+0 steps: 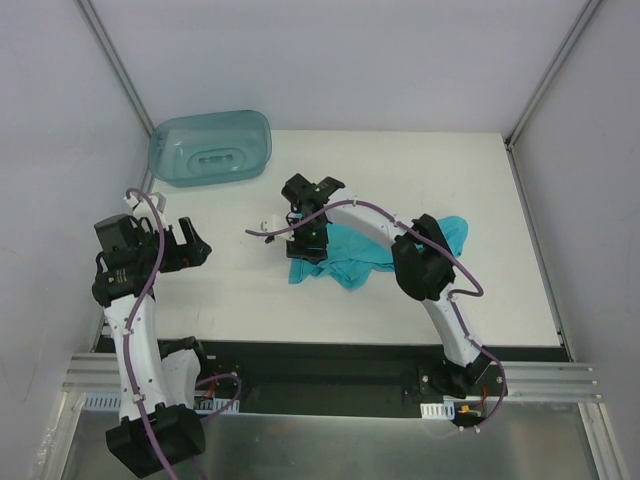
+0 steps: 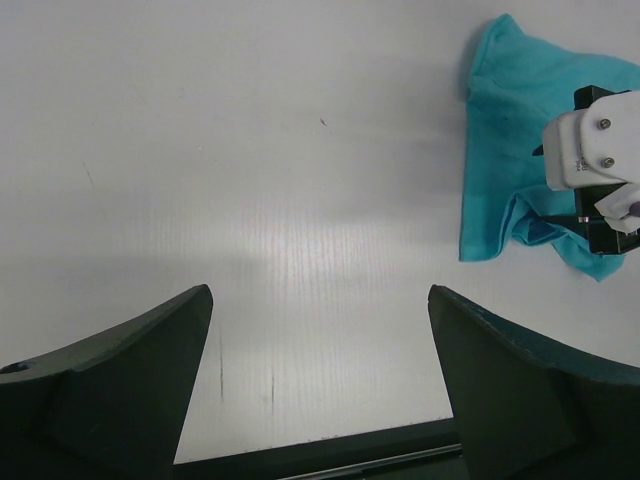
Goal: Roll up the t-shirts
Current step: Flatten out the T-shirt at the center of the board.
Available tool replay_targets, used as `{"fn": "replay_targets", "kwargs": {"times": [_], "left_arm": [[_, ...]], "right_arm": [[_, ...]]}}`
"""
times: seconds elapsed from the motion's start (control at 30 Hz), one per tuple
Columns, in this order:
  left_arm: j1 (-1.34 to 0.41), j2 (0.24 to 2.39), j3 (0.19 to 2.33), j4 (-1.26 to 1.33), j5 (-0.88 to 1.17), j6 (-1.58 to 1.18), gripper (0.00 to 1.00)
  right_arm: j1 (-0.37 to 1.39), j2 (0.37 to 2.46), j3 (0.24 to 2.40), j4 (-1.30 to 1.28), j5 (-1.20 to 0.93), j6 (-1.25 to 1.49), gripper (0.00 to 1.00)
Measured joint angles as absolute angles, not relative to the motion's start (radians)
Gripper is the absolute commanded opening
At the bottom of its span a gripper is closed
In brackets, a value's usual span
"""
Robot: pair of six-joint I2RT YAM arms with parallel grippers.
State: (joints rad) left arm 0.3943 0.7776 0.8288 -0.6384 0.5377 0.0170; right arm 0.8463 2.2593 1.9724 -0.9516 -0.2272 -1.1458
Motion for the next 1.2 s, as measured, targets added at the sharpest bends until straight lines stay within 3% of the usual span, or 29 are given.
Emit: {"fn": "replay_targets", "kwargs": {"times": [0.13, 0.23, 0.27, 0.33, 0.37, 0.43, 0.6, 0.73, 1.03, 1.2], "left_arm": [[0.411, 0.799, 0.829, -0.637, 0.547, 0.017, 0.89], [0.427, 0.822, 0.829, -0.633, 0.558, 0.016, 0.88], [0.428, 0.830, 0.829, -0.633, 0.564, 0.016, 0.88], [0.428, 0.846, 0.829, -0.633, 0.569, 0.016, 0.87], [0.428, 0.853, 0.829, -0.633, 0.570, 0.016, 0.87], [0.427, 0.876, 0.829, -0.633, 0.576, 0.016, 0.84], [0.427, 0.978, 0.858, -0.622, 0.605, 0.013, 0.80], [0.395, 1.084, 0.904, -0.588, 0.614, 0.010, 0.80], [0.057, 1.346, 1.034, -0.559, 0.659, 0.018, 0.81], [-0.162, 1.556, 1.175, -0.554, 0.677, 0.050, 0.82]], "right_arm": [[0.847, 2.259, 1.966, -0.952, -0.239, -1.139, 0.63], [0.850, 2.264, 1.965, -0.944, -0.228, -1.124, 0.54], [0.851, 2.269, 1.966, -0.939, -0.224, -1.114, 0.41], [0.852, 2.283, 1.967, -0.932, -0.216, -1.103, 0.27], [0.853, 2.288, 1.967, -0.929, -0.212, -1.098, 0.12], [0.851, 2.296, 1.967, -0.921, -0.209, -1.078, 0.01], [0.828, 2.260, 1.993, -0.917, -0.229, -1.002, 0.01], [0.744, 2.081, 1.993, -0.883, -0.251, -0.853, 0.01], [0.373, 1.505, 1.948, -0.668, -0.126, -0.601, 0.01], [0.219, 1.407, 1.831, -0.649, -0.101, -0.523, 0.01]]}}
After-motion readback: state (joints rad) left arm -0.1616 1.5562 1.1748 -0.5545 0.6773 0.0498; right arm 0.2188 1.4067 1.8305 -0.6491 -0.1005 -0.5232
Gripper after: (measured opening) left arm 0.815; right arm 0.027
